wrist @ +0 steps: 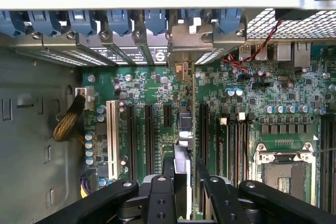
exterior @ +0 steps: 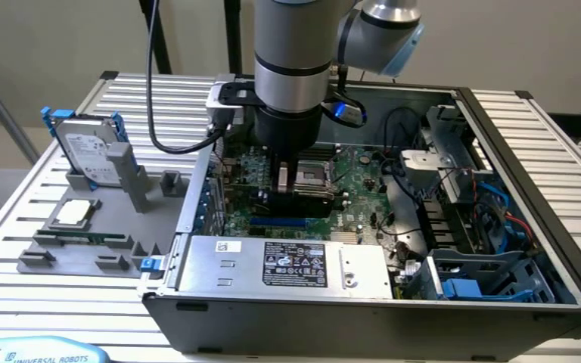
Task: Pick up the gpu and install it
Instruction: 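Insert the gpu into the slot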
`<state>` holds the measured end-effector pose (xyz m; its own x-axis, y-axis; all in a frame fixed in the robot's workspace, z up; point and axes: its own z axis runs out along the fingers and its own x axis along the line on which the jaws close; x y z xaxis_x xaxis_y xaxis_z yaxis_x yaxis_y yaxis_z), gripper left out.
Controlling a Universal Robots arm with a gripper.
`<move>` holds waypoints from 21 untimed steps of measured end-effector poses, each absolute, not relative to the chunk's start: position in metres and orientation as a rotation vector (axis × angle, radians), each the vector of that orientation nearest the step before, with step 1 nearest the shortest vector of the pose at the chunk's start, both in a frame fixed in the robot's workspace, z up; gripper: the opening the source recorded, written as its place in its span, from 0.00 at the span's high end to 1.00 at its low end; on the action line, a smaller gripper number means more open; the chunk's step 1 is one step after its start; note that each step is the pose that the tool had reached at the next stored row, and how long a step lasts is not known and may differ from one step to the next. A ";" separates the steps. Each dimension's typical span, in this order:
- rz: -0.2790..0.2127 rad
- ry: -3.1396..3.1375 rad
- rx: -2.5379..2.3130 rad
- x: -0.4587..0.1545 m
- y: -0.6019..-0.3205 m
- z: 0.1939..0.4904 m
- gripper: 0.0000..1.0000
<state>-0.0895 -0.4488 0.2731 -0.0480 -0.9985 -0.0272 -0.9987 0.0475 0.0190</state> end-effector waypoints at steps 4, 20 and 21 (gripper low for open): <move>0.051 2.268 -2.164 -0.091 -0.449 0.272 0.73; 0.051 2.267 -2.165 -0.093 -0.449 0.267 0.73; 0.052 2.267 -2.165 -0.093 -0.449 0.266 0.73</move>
